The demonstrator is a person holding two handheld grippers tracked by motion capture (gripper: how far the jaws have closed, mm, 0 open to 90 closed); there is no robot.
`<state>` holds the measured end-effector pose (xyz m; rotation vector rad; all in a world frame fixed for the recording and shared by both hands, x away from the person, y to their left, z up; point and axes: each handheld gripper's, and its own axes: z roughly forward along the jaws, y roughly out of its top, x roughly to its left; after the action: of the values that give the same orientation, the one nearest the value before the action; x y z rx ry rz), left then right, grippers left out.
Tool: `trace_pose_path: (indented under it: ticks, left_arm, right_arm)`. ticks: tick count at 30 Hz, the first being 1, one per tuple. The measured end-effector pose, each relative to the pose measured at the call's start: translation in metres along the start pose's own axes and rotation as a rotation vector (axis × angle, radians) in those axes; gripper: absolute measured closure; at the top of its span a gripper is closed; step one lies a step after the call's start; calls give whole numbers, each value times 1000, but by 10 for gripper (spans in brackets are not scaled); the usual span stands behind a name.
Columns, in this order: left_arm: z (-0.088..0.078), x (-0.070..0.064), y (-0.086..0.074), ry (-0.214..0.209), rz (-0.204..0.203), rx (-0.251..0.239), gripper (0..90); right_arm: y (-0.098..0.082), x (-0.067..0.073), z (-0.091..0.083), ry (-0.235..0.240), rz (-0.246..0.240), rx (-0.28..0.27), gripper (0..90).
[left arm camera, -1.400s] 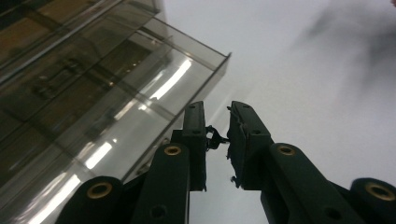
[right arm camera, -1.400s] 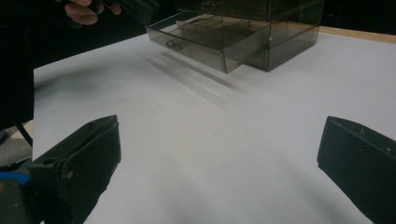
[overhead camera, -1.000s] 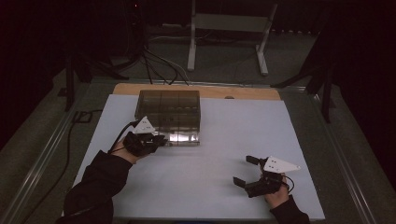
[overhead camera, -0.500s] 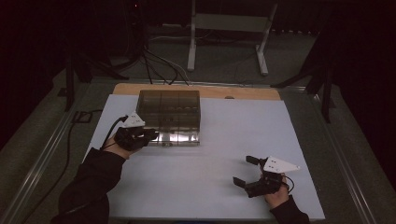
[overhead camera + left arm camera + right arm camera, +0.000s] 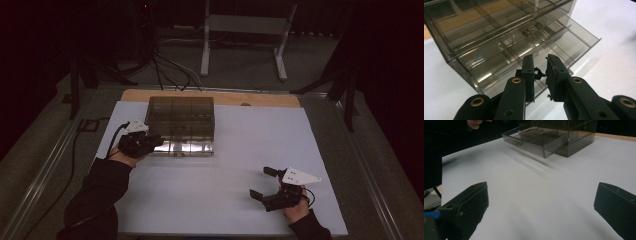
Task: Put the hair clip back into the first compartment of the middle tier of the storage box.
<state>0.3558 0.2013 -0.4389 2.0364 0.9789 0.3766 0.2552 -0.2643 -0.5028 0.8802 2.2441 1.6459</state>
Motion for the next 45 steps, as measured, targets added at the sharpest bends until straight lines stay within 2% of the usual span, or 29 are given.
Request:
trace_pose_path:
  ticks: [7,10,13,21,33,39,45]
  left_arm:
    - [5,4,-5,18,-26,-5,784]
    - [8,7,-7,24,-54,-12,784]
    - [10,7,-8,36,-51,-10,784]
    - [18,9,-15,54,-94,-9,784]
    - [24,11,-17,83,-131,-3,783]
    - [27,10,-17,99,-129,14,783]
    - [29,8,-14,118,-133,4,780]
  right_arm:
    - [0,0,0,1,3,0,0]
    - [0,0,0,2,6,-1,0]
    - [0,0,0,2,0,2,0]
    - [0,0,0,3,3,1,0]
    - [0,0,0,3,3,3,0]
    - [0,0,1,3,6,3,0]
    - [0,0,1,3,6,4,0]
